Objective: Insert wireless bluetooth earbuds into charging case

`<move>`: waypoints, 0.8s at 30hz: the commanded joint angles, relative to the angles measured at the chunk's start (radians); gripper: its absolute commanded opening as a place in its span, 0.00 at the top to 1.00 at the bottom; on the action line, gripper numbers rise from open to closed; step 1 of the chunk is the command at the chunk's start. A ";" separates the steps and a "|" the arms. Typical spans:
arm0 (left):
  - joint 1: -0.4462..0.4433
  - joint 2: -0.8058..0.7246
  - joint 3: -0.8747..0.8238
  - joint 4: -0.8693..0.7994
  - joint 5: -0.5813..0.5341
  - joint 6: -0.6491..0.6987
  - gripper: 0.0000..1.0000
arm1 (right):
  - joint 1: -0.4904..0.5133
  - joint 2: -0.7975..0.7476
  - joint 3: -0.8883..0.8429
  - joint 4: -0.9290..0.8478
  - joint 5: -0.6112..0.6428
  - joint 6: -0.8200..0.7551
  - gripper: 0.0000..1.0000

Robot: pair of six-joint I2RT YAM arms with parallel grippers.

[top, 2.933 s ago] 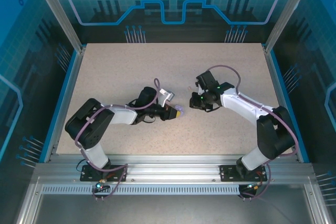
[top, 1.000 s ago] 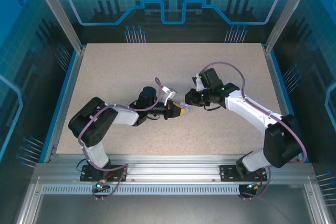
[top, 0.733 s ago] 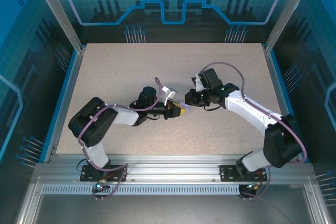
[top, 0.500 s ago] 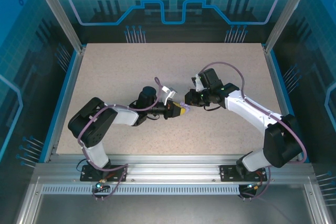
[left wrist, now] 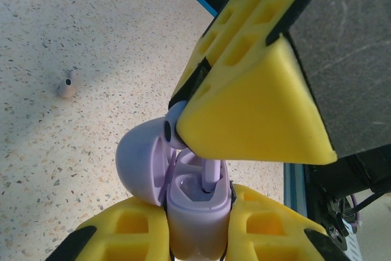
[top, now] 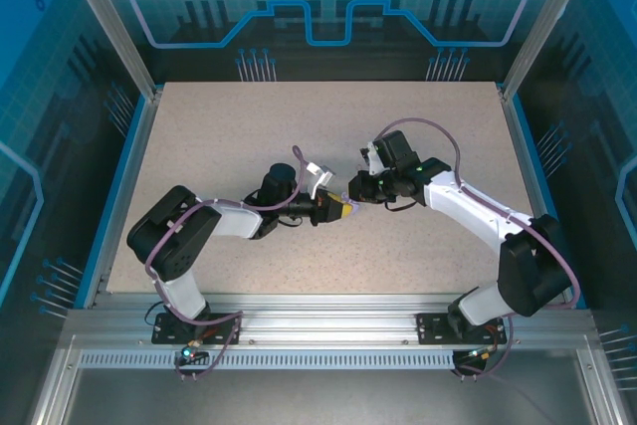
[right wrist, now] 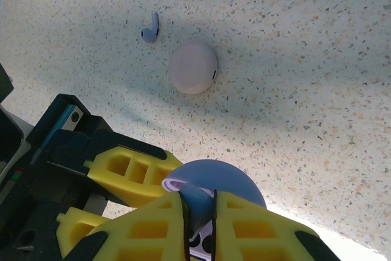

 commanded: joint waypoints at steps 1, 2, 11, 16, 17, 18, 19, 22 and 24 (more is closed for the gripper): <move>-0.004 -0.026 0.023 0.012 -0.018 -0.015 0.93 | 0.021 0.007 0.031 -0.023 -0.009 -0.024 0.85; -0.003 -0.025 0.023 0.012 -0.020 -0.016 0.93 | 0.023 0.007 0.031 -0.023 -0.012 -0.028 0.85; -0.004 -0.023 0.026 0.031 -0.018 -0.027 0.93 | 0.043 0.031 0.047 -0.040 -0.042 -0.049 0.84; -0.003 -0.035 0.016 0.046 -0.005 -0.017 0.93 | 0.049 0.024 0.062 -0.047 -0.065 -0.062 0.77; -0.003 -0.038 0.013 0.053 -0.002 -0.014 0.93 | 0.052 0.021 0.065 -0.048 -0.071 -0.066 0.75; -0.003 -0.042 0.009 0.062 0.000 -0.012 0.93 | 0.053 0.016 0.069 -0.051 -0.080 -0.069 0.72; -0.004 -0.047 0.006 0.069 0.000 -0.007 0.93 | 0.054 0.010 0.075 -0.056 -0.085 -0.075 0.70; -0.004 -0.067 -0.006 0.082 0.002 0.012 0.93 | 0.055 -0.010 0.092 -0.076 -0.101 -0.090 0.63; -0.005 -0.084 -0.010 0.074 0.003 0.033 0.93 | 0.057 -0.030 0.098 -0.077 -0.119 -0.103 0.60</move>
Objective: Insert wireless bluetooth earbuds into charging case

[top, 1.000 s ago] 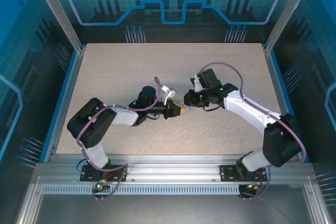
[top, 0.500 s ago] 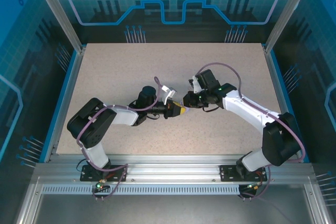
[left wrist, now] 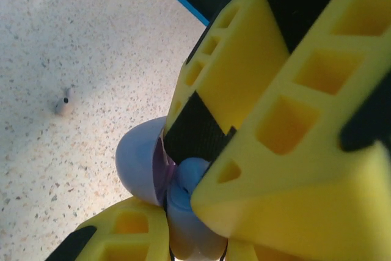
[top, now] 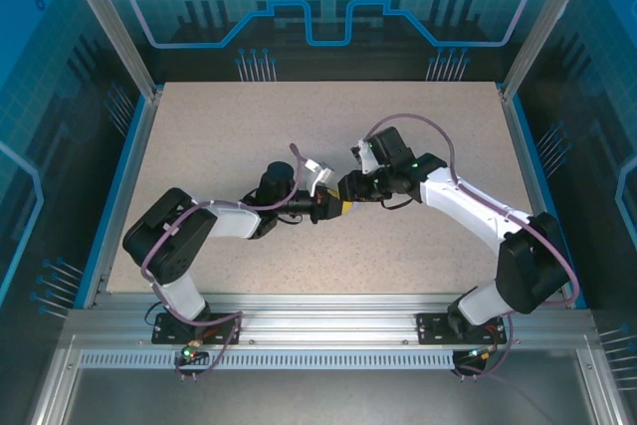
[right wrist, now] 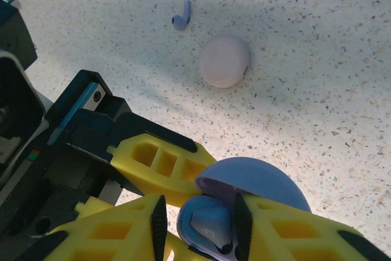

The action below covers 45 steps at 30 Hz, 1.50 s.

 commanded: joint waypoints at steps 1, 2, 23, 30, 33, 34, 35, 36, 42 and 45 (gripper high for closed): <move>-0.005 -0.057 -0.012 0.049 0.011 0.059 0.93 | 0.023 -0.055 0.038 -0.036 -0.088 -0.036 0.58; -0.005 -0.064 -0.014 0.044 0.010 0.067 0.93 | 0.022 -0.064 0.044 -0.040 -0.091 -0.040 0.57; 0.185 -0.438 -0.071 -0.278 -0.020 0.070 0.92 | -0.022 -0.069 0.128 -0.194 0.236 -0.104 0.45; 0.298 -0.568 -0.005 -0.494 0.004 0.004 0.91 | 0.001 0.209 0.286 -0.187 0.142 -0.201 0.47; 0.336 -0.607 -0.006 -0.531 0.013 -0.009 0.91 | 0.031 0.338 0.399 -0.216 0.127 -0.235 0.48; 0.346 -0.620 -0.008 -0.540 0.018 -0.012 0.91 | 0.043 0.376 0.442 -0.227 0.121 -0.246 0.49; 0.354 -0.630 -0.010 -0.549 0.022 -0.016 0.91 | 0.053 0.410 0.477 -0.236 0.114 -0.256 0.49; 0.364 -0.641 -0.010 -0.562 0.022 -0.019 0.91 | 0.063 0.453 0.524 -0.248 0.104 -0.266 0.49; 0.391 -0.716 -0.012 -0.658 0.003 0.017 0.91 | 0.115 0.699 0.815 -0.361 0.103 -0.287 0.52; 0.400 -0.751 -0.024 -0.673 -0.004 0.023 0.91 | 0.136 0.795 0.936 -0.416 0.117 -0.284 0.54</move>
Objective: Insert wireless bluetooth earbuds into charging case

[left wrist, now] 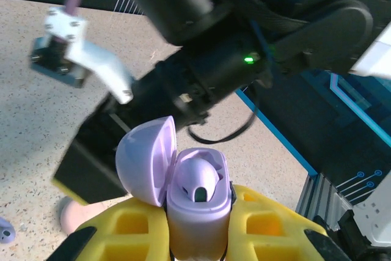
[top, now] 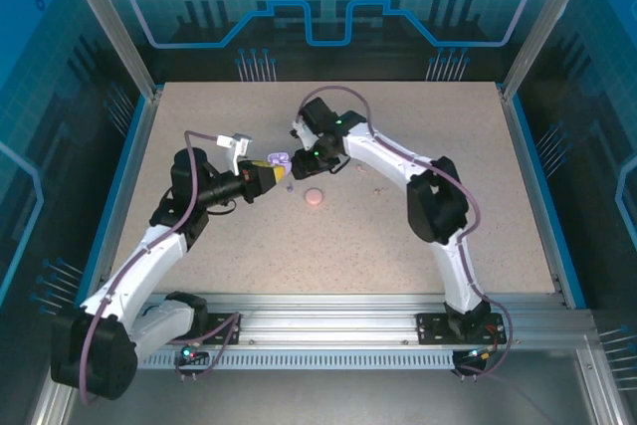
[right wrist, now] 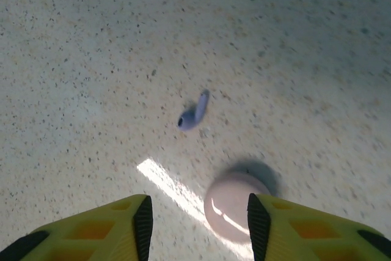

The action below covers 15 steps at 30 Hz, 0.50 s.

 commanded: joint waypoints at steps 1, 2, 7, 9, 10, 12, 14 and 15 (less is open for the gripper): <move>0.017 -0.045 0.006 -0.049 0.004 0.014 0.91 | 0.028 0.091 0.122 -0.120 -0.007 -0.016 0.55; 0.019 -0.050 0.003 -0.050 0.004 0.016 0.91 | 0.033 0.106 0.149 -0.131 -0.003 -0.013 0.56; 0.029 -0.074 0.003 -0.069 0.006 0.018 0.91 | 0.057 0.233 0.288 -0.202 0.016 -0.008 0.61; 0.030 -0.086 0.003 -0.073 0.003 0.020 0.90 | 0.065 0.271 0.338 -0.228 0.032 -0.002 0.62; 0.031 -0.091 0.004 -0.080 0.002 0.022 0.91 | 0.068 0.290 0.364 -0.241 0.040 0.003 0.62; 0.032 -0.099 0.006 -0.087 0.001 0.025 0.91 | 0.072 0.320 0.399 -0.258 0.054 0.013 0.62; 0.034 -0.103 0.006 -0.090 0.000 0.026 0.90 | 0.076 0.342 0.424 -0.268 0.061 0.019 0.62; 0.034 -0.102 0.006 -0.092 0.000 0.026 0.90 | 0.077 0.351 0.432 -0.271 0.064 0.021 0.62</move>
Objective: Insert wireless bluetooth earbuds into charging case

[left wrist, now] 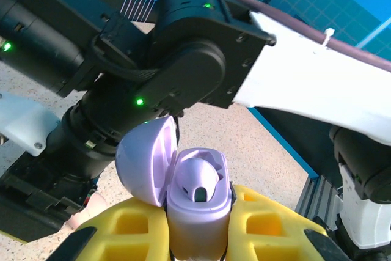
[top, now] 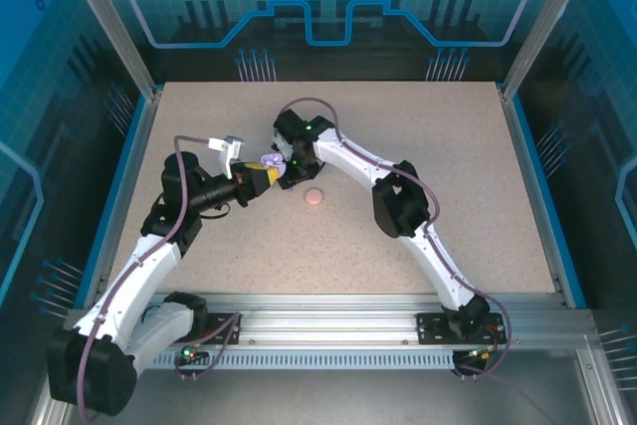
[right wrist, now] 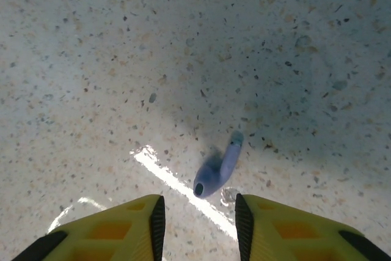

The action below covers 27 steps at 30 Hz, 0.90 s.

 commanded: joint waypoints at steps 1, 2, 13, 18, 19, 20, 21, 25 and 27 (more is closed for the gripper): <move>0.013 -0.018 0.006 -0.023 0.000 0.018 0.90 | 0.015 0.040 0.061 -0.070 0.027 0.018 0.61; 0.014 -0.018 0.006 -0.023 0.000 0.018 0.90 | 0.017 0.045 0.067 -0.073 0.035 0.019 0.61; 0.015 -0.016 0.001 -0.023 0.000 0.017 0.90 | 0.031 0.118 0.145 -0.113 0.073 0.023 0.57; 0.015 -0.014 -0.001 -0.022 0.000 0.017 0.90 | 0.042 0.145 0.165 -0.128 0.103 0.022 0.58; 0.015 -0.013 -0.001 -0.023 0.000 0.017 0.90 | 0.044 0.151 0.170 -0.133 0.113 0.021 0.58; 0.015 -0.012 -0.001 -0.022 0.000 0.017 0.90 | 0.047 0.155 0.174 -0.138 0.123 0.019 0.58; 0.015 -0.011 0.000 -0.022 0.000 0.018 0.90 | 0.048 0.161 0.178 -0.144 0.136 0.018 0.58; 0.015 -0.009 0.000 -0.020 0.001 0.017 0.90 | 0.055 0.179 0.183 -0.156 0.174 0.015 0.60; 0.015 -0.009 0.001 -0.021 0.001 0.018 0.90 | 0.058 0.190 0.187 -0.166 0.191 0.013 0.63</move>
